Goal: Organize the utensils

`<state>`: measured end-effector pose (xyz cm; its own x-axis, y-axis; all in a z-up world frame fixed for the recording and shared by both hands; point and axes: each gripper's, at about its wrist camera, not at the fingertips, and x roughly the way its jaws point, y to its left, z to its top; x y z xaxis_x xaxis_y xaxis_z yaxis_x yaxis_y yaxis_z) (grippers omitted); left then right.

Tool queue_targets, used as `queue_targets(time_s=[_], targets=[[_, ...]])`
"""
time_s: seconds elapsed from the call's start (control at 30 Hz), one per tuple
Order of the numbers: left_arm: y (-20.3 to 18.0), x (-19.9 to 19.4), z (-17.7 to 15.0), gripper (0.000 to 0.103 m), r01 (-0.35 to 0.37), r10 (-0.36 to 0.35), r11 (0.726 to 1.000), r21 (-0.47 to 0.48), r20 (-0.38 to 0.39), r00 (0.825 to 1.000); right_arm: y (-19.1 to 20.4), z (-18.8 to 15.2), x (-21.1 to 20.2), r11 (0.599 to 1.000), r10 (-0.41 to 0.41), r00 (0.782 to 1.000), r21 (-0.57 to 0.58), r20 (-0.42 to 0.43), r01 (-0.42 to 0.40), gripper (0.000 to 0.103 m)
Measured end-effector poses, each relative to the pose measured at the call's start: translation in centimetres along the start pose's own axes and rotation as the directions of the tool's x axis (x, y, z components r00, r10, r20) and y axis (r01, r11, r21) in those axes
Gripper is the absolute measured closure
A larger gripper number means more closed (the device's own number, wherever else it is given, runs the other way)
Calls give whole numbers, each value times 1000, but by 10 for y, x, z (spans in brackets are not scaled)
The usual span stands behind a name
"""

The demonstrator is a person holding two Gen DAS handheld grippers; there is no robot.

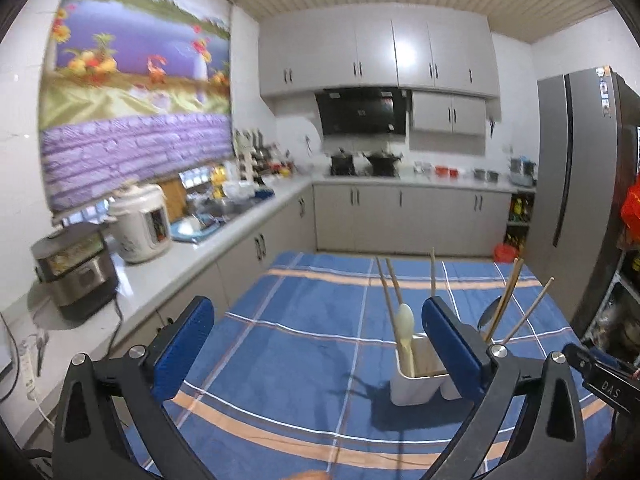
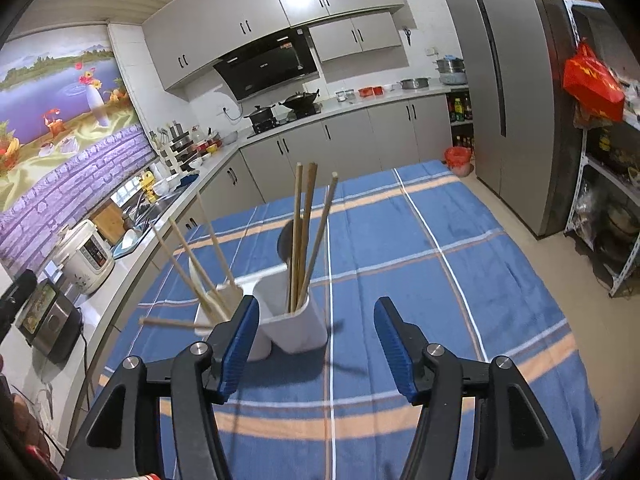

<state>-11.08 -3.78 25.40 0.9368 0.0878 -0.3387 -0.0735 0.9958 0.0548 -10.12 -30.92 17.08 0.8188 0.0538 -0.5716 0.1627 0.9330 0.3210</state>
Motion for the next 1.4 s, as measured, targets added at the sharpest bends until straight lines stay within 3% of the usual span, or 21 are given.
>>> queue_targets(time_s=[0.17, 0.4, 0.5, 0.57, 0.63, 0.67, 0.7, 0.77, 0.8, 0.87, 0.97, 1.17, 1.4], targets=[[6, -29, -12, 0, 41, -41, 999, -8, 6, 999, 0, -23, -18, 1000, 8, 1000, 9, -16, -8, 38], [-8, -43, -42, 0, 77, -74, 997, 32, -90, 993, 7, -53, -43, 999, -13, 1000, -44, -12, 12, 37], [-16, -41, -55, 0, 105, -95, 993, 52, -167, 981, 8, -59, -47, 998, -11, 1000, -66, -17, 10, 37], [-15, -37, -61, 0, 125, -113, 991, 44, -210, 971, 10, -59, -47, 998, 16, 999, -62, -28, -18, 37], [-13, -34, -67, 0, 117, -104, 992, 38, -237, 966, 14, -53, -44, 991, 113, 992, -62, -48, -116, 38], [-12, -32, -68, 0, 113, -101, 993, 37, -245, 964, 20, -48, -37, 976, 203, 976, -63, -74, -208, 45], [-10, -30, -70, 0, 107, -95, 994, 36, -253, 963, 24, -45, -31, 963, 255, 962, -61, -98, -262, 64], [-6, -27, -73, 0, 93, -80, 995, 36, -265, 961, 38, -37, -12, 927, 359, 918, -50, -168, -372, 83], [-4, -25, -74, 0, 87, -74, 996, 36, -269, 960, 46, -34, -2, 910, 395, 898, -50, -195, -412, 84], [-1, -22, -77, 0, 78, -65, 996, 35, -274, 959, 64, -28, 15, 896, 410, 886, -84, -218, -436, 84], [3, -13, -79, 0, 66, -54, 997, 34, -287, 956, 83, -14, 40, 893, 395, 888, -129, -236, -432, 92], [7, 14, -84, 0, 65, -59, 998, 8, -335, 940, 107, 16, 81, 910, 265, 941, -269, -212, -316, 96], [4, 36, -82, 0, 70, -61, 998, 12, -348, 936, 102, 44, 114, 925, 242, 947, -245, -212, -291, 95]])
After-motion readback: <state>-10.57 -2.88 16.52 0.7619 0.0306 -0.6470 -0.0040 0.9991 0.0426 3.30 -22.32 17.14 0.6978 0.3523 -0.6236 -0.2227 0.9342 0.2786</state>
